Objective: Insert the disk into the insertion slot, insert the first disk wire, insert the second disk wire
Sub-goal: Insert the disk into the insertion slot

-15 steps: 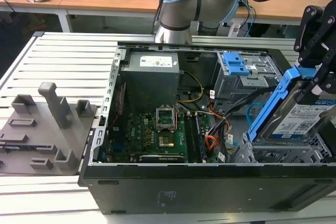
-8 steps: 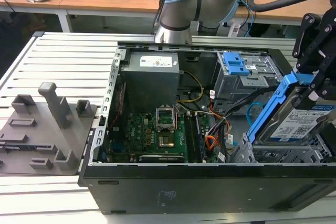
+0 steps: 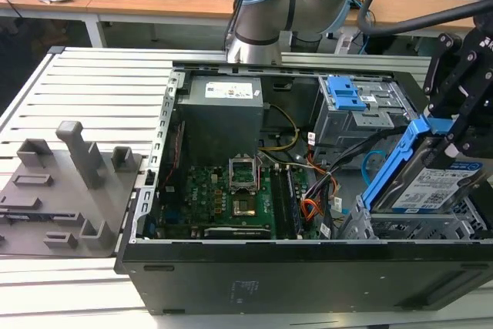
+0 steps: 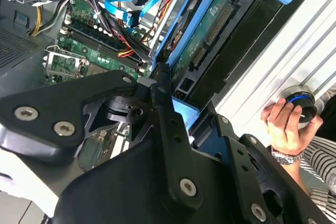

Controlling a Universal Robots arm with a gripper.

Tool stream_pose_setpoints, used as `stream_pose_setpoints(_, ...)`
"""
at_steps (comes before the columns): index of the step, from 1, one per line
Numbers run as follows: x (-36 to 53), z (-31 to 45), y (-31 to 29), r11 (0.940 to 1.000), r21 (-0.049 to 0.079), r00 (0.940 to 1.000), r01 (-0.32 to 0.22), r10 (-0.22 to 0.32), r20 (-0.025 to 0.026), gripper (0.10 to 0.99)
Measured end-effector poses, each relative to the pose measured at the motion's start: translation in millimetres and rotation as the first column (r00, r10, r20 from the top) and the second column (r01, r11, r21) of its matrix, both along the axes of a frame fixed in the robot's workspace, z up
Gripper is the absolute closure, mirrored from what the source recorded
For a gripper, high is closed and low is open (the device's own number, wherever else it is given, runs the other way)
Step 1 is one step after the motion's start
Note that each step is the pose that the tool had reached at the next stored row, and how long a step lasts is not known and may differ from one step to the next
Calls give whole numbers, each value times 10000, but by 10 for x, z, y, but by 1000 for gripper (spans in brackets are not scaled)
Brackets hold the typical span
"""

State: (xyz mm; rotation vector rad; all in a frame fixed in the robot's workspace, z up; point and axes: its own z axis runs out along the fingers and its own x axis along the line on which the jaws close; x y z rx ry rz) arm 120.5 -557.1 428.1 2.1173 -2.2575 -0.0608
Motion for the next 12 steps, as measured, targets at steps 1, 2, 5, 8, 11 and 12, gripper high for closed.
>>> stream_pose_setpoints(1,0,-7,0,10000,1,10000,0,0,0,722)
stream_pose_setpoints(2,0,-14,0,10000,0,10000,0,0,0,722)
stream_pose_setpoints(5,0,-39,0,10000,1,10000,0,0,0,722)
stream_pose_setpoints(8,0,-69,0,10000,0,10000,0,0,0,722)
stream_pose_setpoints(11,0,-97,0,10000,1,10000,0,0,0,722)
stream_pose_setpoints(12,0,-122,-1,10000,1,10000,0,0,0,722)
